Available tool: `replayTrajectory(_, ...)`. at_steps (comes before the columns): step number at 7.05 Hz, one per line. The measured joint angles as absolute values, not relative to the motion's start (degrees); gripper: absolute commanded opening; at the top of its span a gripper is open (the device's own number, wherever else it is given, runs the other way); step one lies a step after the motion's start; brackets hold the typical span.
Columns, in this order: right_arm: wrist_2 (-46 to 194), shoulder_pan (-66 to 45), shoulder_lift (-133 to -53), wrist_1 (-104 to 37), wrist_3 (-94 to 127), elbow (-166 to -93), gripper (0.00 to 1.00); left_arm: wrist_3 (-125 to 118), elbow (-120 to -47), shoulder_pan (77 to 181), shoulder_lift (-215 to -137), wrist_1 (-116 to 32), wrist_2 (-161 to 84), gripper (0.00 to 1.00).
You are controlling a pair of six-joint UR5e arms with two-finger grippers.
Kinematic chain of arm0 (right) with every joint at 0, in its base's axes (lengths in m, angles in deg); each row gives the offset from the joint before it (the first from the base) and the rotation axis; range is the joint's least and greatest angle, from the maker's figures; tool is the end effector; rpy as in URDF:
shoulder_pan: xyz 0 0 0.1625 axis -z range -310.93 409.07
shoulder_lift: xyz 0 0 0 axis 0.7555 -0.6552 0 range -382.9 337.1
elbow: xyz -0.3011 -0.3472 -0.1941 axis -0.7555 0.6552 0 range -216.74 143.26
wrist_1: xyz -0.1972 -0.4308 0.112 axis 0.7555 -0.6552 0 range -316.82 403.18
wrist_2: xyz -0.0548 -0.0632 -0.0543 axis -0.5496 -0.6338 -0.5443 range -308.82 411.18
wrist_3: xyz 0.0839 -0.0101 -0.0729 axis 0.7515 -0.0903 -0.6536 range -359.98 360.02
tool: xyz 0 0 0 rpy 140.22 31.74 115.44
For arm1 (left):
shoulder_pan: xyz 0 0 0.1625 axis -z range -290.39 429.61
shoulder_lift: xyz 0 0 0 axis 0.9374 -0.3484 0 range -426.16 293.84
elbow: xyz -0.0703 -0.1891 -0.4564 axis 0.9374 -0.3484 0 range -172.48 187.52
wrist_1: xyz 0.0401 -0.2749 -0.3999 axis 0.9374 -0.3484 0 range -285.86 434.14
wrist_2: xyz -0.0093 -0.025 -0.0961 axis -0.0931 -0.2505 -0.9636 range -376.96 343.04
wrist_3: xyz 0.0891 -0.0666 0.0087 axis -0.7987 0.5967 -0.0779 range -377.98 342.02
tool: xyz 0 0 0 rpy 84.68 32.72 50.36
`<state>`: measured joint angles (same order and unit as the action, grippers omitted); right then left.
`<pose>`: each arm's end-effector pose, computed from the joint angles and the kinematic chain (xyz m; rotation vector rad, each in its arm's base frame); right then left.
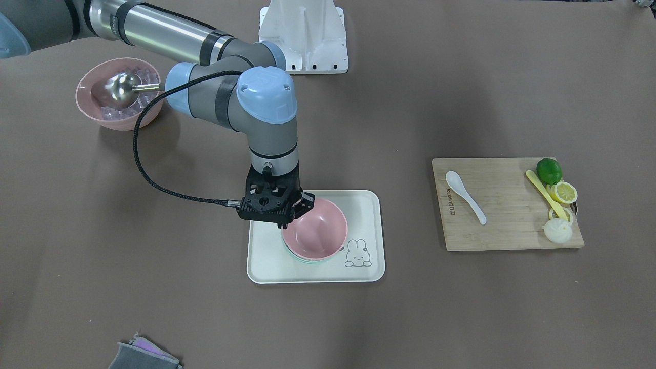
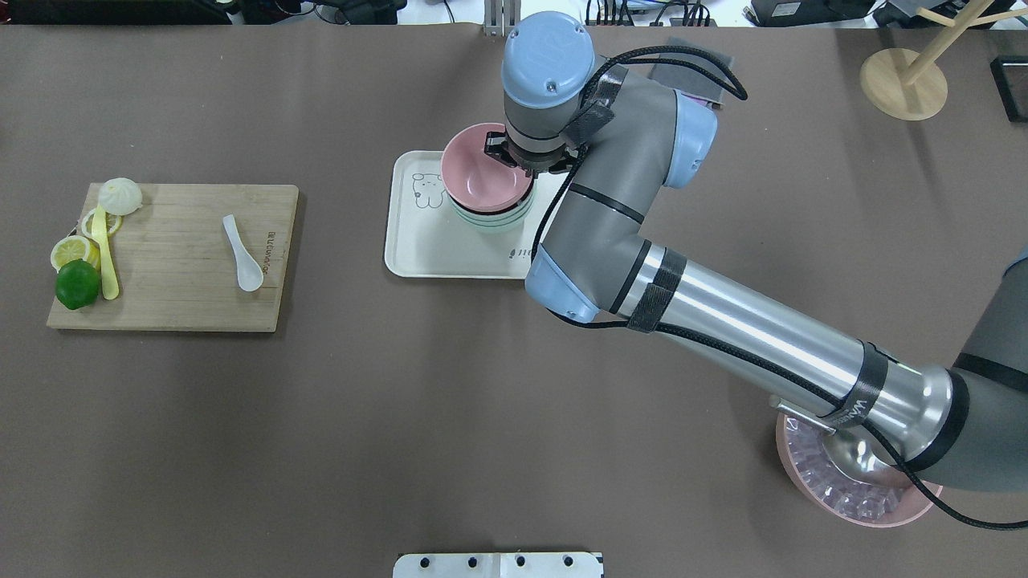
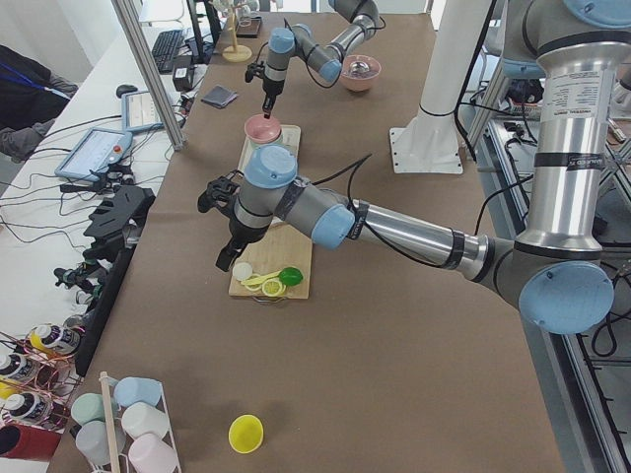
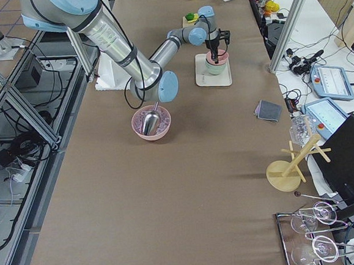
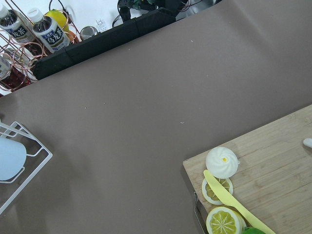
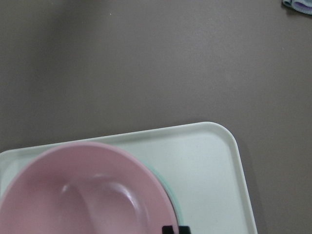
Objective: Stack pink bowl on green and place spoon
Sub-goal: 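Carry the pink bowl with the right gripper over the green bowl, then lower the pink bowl into the green bowl and open the right gripper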
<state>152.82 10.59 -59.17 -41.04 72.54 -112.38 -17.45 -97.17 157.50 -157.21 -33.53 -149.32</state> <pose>-0.6451 -0.6541 0.1670 0.1989 -0.7859 0.2662 -0.0364 -0.5904 0.5483 0.5396 0.7309 0.2412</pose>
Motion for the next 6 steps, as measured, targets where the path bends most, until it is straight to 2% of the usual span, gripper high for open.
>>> replayTrajectory(3, 152.8, 11.38, -59.52, -40.85, 72.12, -112.18, 0.0, -17.45, -97.19, 157.51, -157.21, -33.53, -149.32, 0.98)
replayTrajectory(4, 152.8, 11.62, -59.58, -40.82, 72.22, -112.16, 0.57, -17.45, -97.18, 157.51, -157.23, -33.53, -149.32, 0.98)
replayTrajectory(5, 152.82, 11.67, -59.64, -40.76, 72.48, -112.15, 1.0, -17.45, -97.17, 157.5, -157.27, -33.53, -149.32, 0.98)
replayTrajectory(6, 152.68, 11.68, -59.8, -40.71, 72.5, -112.15, 1.0, -17.45, -97.16, 157.5, -157.29, -33.53, -149.32, 0.98)
